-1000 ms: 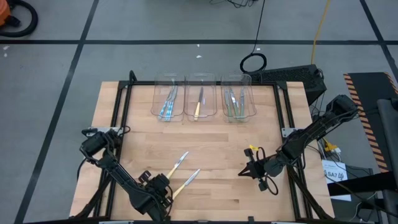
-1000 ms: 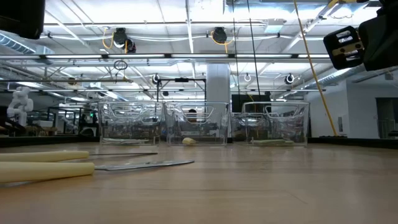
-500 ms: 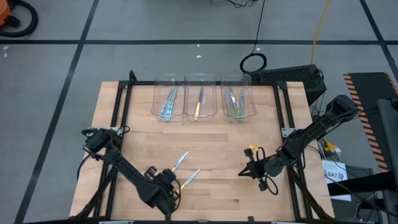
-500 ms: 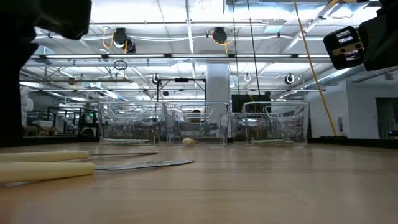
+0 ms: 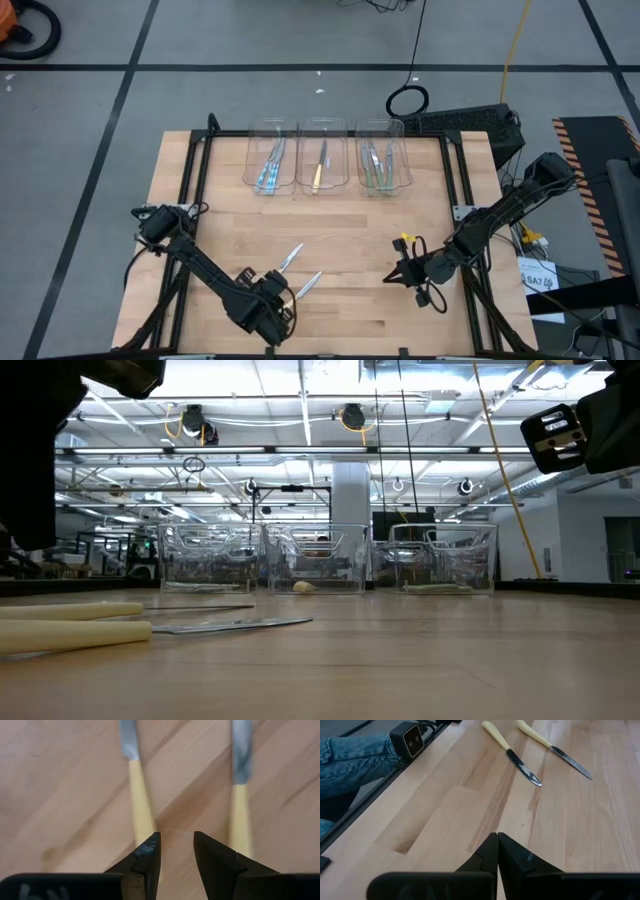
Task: Sort silverware by color (type)
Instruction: Put the yellow knife into the middle transparent bin
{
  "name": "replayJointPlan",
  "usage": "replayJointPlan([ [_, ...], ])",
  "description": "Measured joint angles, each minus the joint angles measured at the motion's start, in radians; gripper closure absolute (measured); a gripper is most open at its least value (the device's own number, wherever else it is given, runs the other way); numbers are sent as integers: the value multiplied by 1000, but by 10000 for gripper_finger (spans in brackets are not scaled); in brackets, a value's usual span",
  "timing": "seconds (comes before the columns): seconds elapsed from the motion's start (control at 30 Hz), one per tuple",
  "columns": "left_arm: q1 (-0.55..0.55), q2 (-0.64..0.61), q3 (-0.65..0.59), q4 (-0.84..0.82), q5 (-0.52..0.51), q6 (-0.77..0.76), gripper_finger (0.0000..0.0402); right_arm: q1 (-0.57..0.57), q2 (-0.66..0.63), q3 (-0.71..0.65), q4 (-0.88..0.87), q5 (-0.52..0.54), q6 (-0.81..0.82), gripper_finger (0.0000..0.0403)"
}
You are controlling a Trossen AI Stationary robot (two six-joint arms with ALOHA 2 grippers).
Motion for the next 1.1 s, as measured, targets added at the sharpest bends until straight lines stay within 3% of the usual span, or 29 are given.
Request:
replayJointPlan([
  [0.1, 2, 0, 0, -69, 4, 39, 277, 0, 0, 0, 0, 0, 0, 401],
  [0.27, -25, 6, -2, -189, 17, -48, 277, 0, 0, 0, 0, 0, 54, 401],
  [0.37, -36, 6, -2, -125, 54, -10, 277, 0, 0, 0, 0, -1, 57, 401],
  [0.6, -38, 7, -20, -104, 37, 29, 277, 0, 0, 0, 0, -1, 57, 401],
  [0.7, -37, 6, -66, -123, 78, 37, 277, 0, 0, 0, 0, -2, 57, 401],
  [0.8, -33, 4, -119, -37, 99, 33, 277, 0, 0, 0, 0, -4, 56, 401],
  [0.93, -36, -6, -118, 64, 67, 43, 277, 0, 0, 0, -1, -3, 52, 401],
  [1.1, -35, -5, -117, 44, 61, 31, 277, -5, 0, 0, -1, -3, 53, 401],
])
